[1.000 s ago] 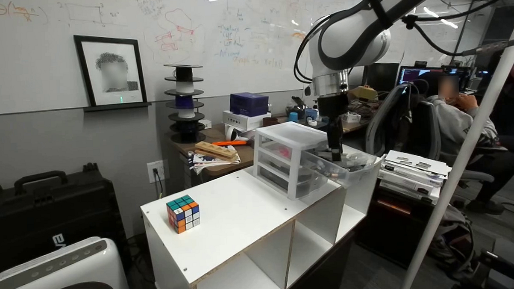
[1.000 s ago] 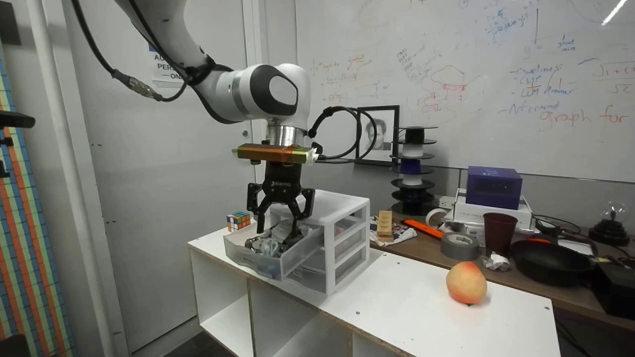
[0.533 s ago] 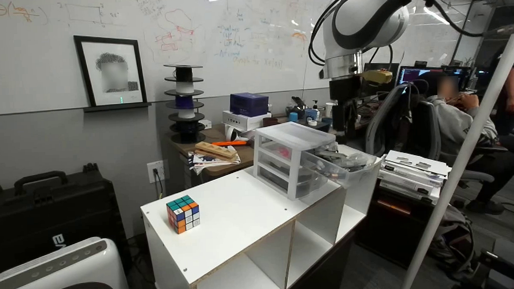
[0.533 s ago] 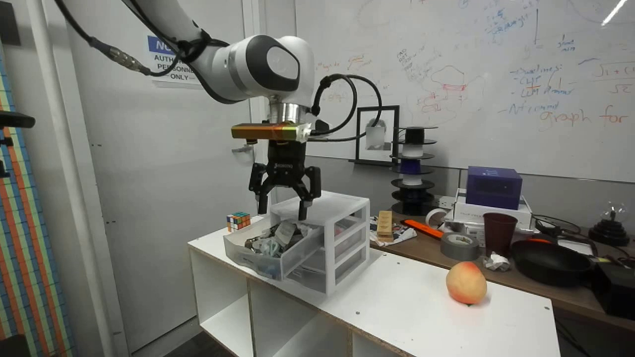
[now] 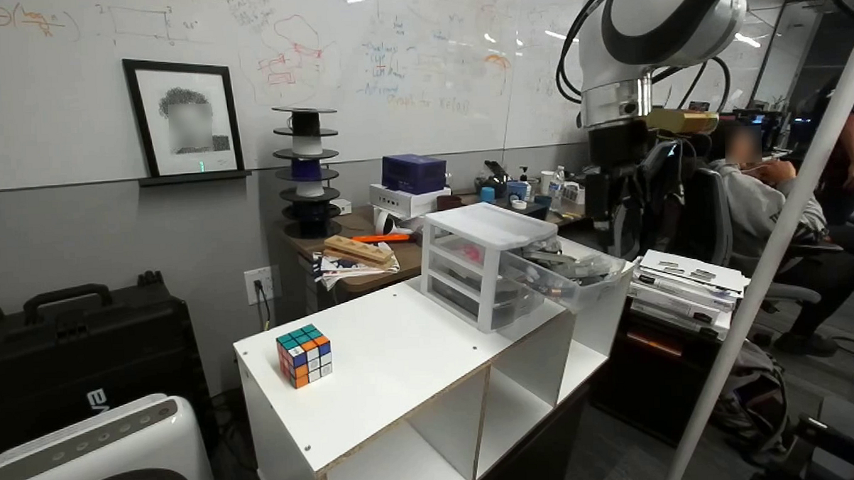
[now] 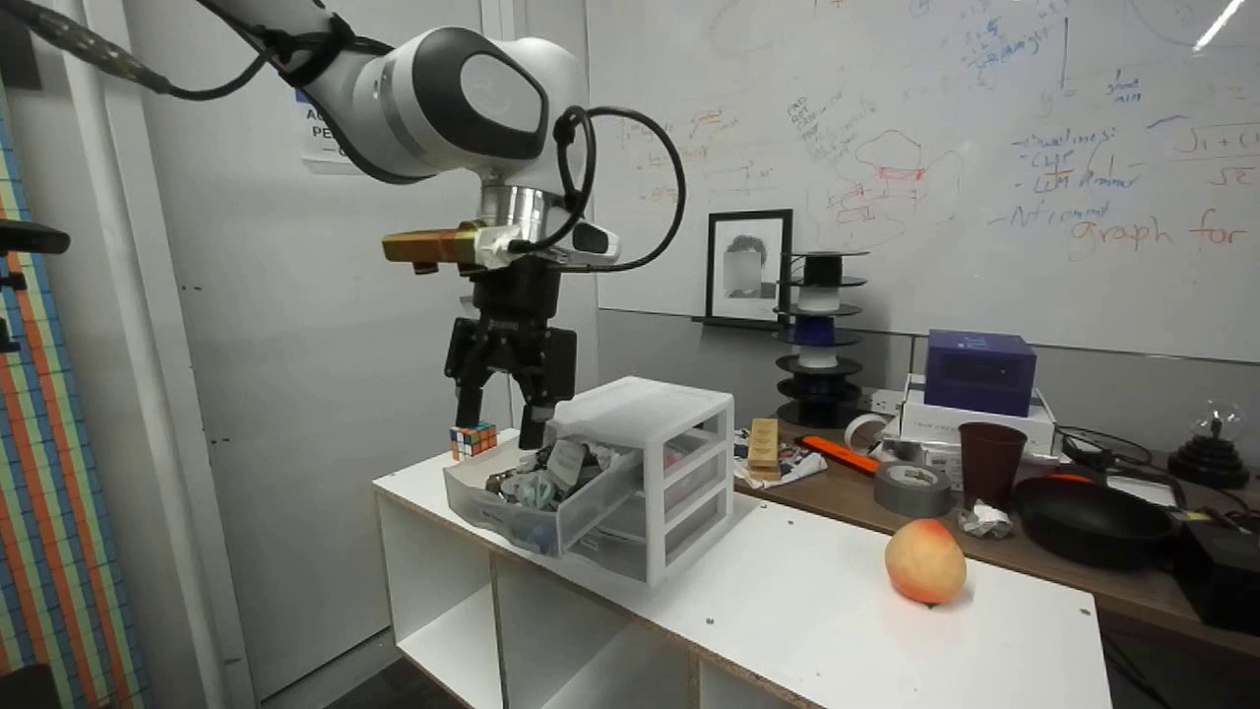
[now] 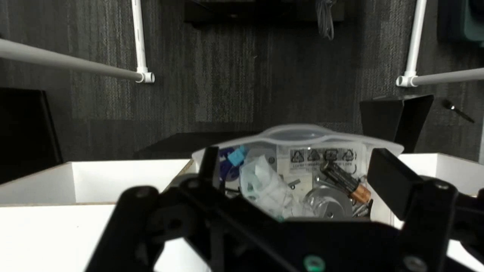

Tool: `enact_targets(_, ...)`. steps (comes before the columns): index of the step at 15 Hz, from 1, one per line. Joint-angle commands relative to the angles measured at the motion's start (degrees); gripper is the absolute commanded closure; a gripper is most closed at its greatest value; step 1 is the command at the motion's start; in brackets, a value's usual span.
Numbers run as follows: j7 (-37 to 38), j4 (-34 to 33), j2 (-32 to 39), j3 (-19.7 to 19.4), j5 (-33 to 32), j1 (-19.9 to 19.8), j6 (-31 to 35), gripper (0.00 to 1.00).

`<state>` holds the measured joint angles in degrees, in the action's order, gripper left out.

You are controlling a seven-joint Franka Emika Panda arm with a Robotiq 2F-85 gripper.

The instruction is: Put the two white objects into the drawer then close the drawer.

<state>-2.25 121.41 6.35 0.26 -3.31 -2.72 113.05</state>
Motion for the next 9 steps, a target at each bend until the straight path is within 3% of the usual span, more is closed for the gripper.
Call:
enact_targets(1, 2.32, 8.1, -5.84, -0.66, -1.63, 0.72, 1.53, 0.0)
enact_targets(6, 0.84, 12.87, -5.89, -0.57, -7.01, 0.72, 1.79, 0.0)
enact_targets(9, 0.38, 15.04, -4.31, -0.61, -8.98, 0.63, 8.3, 0.0)
